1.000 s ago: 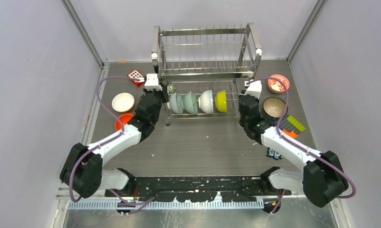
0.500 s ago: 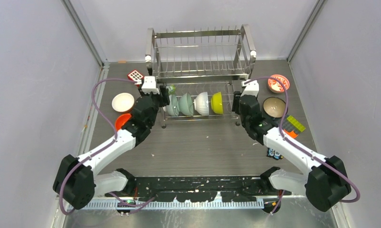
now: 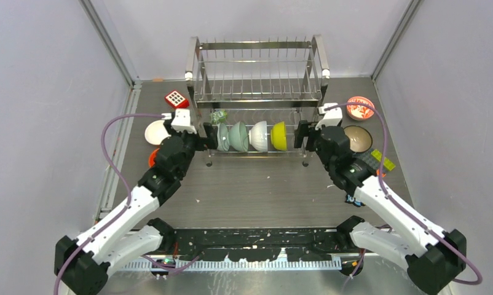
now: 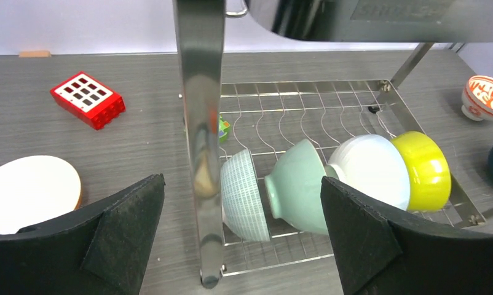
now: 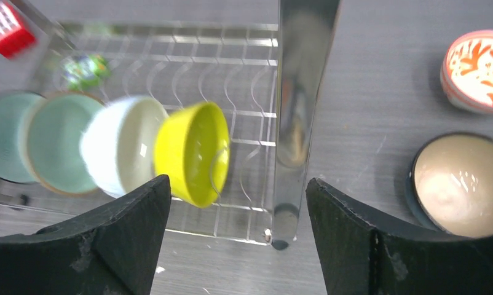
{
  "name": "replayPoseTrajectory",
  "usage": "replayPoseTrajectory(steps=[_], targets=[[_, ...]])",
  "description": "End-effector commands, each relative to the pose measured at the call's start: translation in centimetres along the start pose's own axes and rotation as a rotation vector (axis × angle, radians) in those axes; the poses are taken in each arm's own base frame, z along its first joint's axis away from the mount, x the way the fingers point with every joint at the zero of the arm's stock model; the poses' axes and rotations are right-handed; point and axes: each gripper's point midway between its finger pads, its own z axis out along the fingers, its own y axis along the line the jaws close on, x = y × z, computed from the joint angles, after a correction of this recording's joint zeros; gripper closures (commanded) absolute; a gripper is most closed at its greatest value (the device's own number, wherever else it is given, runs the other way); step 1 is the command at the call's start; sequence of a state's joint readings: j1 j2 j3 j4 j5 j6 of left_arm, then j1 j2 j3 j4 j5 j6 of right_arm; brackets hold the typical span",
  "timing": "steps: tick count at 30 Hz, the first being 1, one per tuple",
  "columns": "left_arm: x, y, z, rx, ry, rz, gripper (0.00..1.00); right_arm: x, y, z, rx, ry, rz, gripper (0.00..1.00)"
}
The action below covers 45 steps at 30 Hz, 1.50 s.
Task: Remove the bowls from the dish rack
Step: Adjust the dish rack at the center of the board.
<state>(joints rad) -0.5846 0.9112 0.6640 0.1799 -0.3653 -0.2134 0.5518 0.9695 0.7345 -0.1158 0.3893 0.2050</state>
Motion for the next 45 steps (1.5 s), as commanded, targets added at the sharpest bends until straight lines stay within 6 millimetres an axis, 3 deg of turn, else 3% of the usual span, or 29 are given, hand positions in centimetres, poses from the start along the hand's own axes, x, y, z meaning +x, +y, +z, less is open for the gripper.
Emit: replayPoseTrajectory(steps=[1, 7, 12, 16, 21, 25, 29, 33, 40, 45], targets=[[0.3, 0.6, -2.4, 0.009, 0.030, -0.013, 0.00, -6.2, 1.1, -3.1, -0.079, -0.153, 0.073, 0.14], [1.0, 1.7, -5.2, -0.007, 0.072, -0.036, 0.00, -5.7, 0.2, -5.6, -0.086, -0.125, 0.068, 0.14], [1.8, 2.5, -7.6, -0.018, 0.135, -0.070, 0.00, -4.6, -1.3, -8.1, -0.034, -0.051, 0.194, 0.14], [2.8, 2.5, -9.2, -0.014, 0.220, -0.095, 0.00, -4.2, 0.6, -10.2, -0.156, 0.028, 0.228, 0.09], [5.2, 2.3, -9.9, -0.071, 0.360, -0.207, 0.00, -4.8, 3.3, -12.5, -0.344, -0.023, 0.394, 0.02], [6.3, 0.2, -10.3, 0.038, 0.458, -0.203, 0.00, -3.6, 5.5, -13.2, -0.493, -0.022, 0.477, 0.00], [6.4, -0.7, -10.5, 0.094, 0.439, -0.233, 0.01, -0.8, 7.4, -12.2, -0.549, 0.110, 0.493, 0.00], [5.8, -1.0, -10.9, 0.137, 0.380, -0.253, 0.03, 0.7, 7.9, -11.2, -0.510, 0.137, 0.493, 0.00], [5.7, -0.4, -11.2, 0.123, 0.337, -0.260, 0.06, 2.8, 8.4, -8.8, -0.308, 0.132, 0.336, 0.00], [6.3, 0.0, -11.2, 0.098, 0.363, -0.252, 0.07, 4.2, 7.4, -6.4, -0.103, 0.119, 0.262, 0.00]])
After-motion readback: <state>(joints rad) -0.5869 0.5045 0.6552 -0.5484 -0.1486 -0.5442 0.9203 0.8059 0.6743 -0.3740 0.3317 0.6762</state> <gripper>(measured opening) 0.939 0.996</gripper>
